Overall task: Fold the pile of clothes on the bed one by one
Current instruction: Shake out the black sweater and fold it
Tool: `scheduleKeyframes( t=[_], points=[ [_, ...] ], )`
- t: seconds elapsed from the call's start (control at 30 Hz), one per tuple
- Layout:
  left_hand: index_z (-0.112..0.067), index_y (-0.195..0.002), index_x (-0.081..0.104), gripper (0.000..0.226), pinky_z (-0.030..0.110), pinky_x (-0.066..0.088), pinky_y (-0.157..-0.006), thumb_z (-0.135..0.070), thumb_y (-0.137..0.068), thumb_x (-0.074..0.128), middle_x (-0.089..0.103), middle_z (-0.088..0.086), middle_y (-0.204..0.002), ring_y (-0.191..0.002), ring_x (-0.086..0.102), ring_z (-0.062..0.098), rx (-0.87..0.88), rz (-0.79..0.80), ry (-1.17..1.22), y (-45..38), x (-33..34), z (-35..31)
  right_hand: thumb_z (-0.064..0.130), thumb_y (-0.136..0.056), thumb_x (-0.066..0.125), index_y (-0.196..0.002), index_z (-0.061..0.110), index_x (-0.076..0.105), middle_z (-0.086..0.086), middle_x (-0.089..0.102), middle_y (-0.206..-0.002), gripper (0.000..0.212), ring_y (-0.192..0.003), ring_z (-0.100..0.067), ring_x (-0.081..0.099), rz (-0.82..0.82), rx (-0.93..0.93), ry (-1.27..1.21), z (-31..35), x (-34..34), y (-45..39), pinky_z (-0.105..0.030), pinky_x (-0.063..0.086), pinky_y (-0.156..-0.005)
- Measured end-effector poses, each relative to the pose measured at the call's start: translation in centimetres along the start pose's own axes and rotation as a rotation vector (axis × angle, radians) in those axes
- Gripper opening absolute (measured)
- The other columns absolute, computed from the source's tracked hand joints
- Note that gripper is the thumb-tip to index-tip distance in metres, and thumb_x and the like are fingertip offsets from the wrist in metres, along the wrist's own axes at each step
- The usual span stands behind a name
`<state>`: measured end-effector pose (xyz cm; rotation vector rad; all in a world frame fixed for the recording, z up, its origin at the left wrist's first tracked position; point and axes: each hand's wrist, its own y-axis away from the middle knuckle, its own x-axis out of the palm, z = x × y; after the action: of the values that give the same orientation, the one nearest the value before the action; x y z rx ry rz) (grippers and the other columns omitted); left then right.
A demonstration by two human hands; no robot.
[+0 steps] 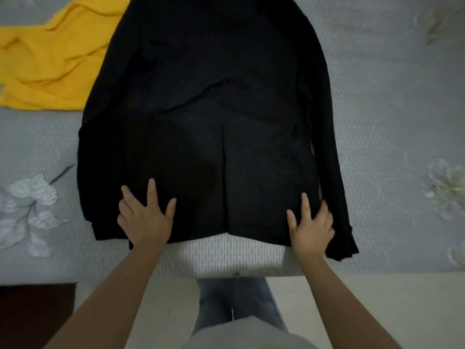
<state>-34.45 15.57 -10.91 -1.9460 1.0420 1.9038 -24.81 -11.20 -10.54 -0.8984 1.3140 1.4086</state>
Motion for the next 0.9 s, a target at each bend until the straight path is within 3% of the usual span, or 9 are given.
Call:
scheduleKeyframes(
  t=[0.07, 0.17, 0.37, 0.5, 0.6, 0.7, 0.8, 0.9],
  points=[
    [-0.018, -0.142, 0.031, 0.066, 0.057, 0.029, -0.090, -0.044, -0.085, 0.054, 0.023, 0.033, -0.141, -0.117, 0.031, 0.048, 0.024, -0.001, -0.019, 0.1, -0.1, 0.6, 0.032, -0.089, 0.054, -0.137, 0.018, 0.041, -0.030, 0.041, -0.127, 0.051, -0.109, -0.045, 0.042, -0.023, -0.037, 0.001, 0.1, 0.1, -0.2, -0.050, 0.039, -0.083],
    [-0.015, -0.142, 0.031, 0.066, 0.052, 0.033, -0.084, -0.045, -0.087, 0.051, 0.032, 0.032, -0.133, -0.105, 0.038, 0.045, 0.100, -0.003, -0.096, 0.2, -0.4, 1.6, 0.038, -0.094, 0.042, -0.141, 0.026, 0.032, -0.021, 0.044, -0.117, 0.050, -0.092, -0.038, 0.052, 0.098, -0.122, 0.091, -0.8, -0.1, -0.8, -0.036, 0.039, -0.067],
    [-0.020, -0.145, 0.022, 0.073, 0.044, 0.037, -0.081, -0.059, -0.085, 0.041, 0.033, 0.024, -0.133, -0.103, 0.041, 0.038, 0.210, 0.038, -0.359, -0.4, -2.3, 7.2, 0.035, -0.089, 0.054, -0.137, 0.021, 0.041, -0.030, 0.046, -0.106, 0.052, -0.086, -0.045, 0.052, 0.044, -0.134, 0.275, -6.3, -3.0, 0.2, -0.044, 0.043, -0.064],
    [-0.022, -0.145, 0.021, 0.070, 0.046, 0.035, -0.088, -0.060, -0.088, 0.036, 0.027, 0.023, -0.141, -0.116, 0.035, 0.039, 0.221, 0.088, -0.340, 1.3, -2.4, 9.3, 0.026, -0.087, 0.059, -0.133, 0.010, 0.046, -0.034, 0.049, -0.106, 0.050, -0.089, -0.048, 0.050, 0.085, -0.171, 0.275, -7.2, -2.5, 3.1, -0.048, 0.043, -0.066],
    [-0.026, -0.146, 0.010, 0.072, 0.047, 0.023, -0.102, -0.061, -0.087, 0.030, 0.010, 0.018, -0.151, -0.135, 0.014, 0.034, 0.165, 0.118, -0.344, 2.2, -2.1, 9.0, 0.024, -0.084, 0.063, -0.118, -0.001, 0.059, -0.037, 0.054, -0.094, 0.043, -0.079, -0.050, 0.054, -0.038, -0.191, 0.193, -6.7, -2.4, 4.4, -0.053, 0.044, -0.064],
    [-0.023, -0.145, 0.020, 0.067, 0.049, 0.015, -0.106, -0.053, -0.088, 0.039, 0.010, 0.020, -0.152, -0.139, 0.007, 0.035, 0.202, 0.071, -0.212, 2.9, -2.1, 7.4, 0.033, -0.081, 0.044, -0.101, -0.004, 0.067, -0.031, 0.060, -0.085, 0.048, -0.068, -0.046, 0.059, -0.235, -0.318, 0.158, -6.9, -3.1, 4.3, -0.047, 0.047, -0.054],
    [-0.020, -0.144, 0.025, 0.064, 0.049, 0.013, -0.108, -0.046, -0.089, 0.045, 0.011, 0.021, -0.152, -0.140, 0.006, 0.035, 0.297, 0.078, -0.154, 3.7, -1.8, 4.6, 0.035, -0.080, 0.043, -0.103, -0.004, 0.065, -0.032, 0.060, -0.097, 0.050, -0.083, -0.048, 0.060, -0.365, -0.337, 0.110, -7.4, -3.8, 2.9, -0.053, 0.048, -0.065],
    [-0.018, -0.143, 0.029, 0.062, 0.049, 0.013, -0.110, -0.042, -0.089, 0.050, 0.013, 0.022, -0.151, -0.141, 0.007, 0.036, 0.379, 0.098, -0.070, 4.7, -1.3, 1.2, 0.046, -0.081, 0.032, -0.122, 0.000, 0.055, -0.035, 0.048, -0.122, 0.066, -0.111, -0.052, 0.047, -0.257, -0.158, 0.037, -7.2, -4.3, 0.9, -0.062, 0.034, -0.088]
  ],
)
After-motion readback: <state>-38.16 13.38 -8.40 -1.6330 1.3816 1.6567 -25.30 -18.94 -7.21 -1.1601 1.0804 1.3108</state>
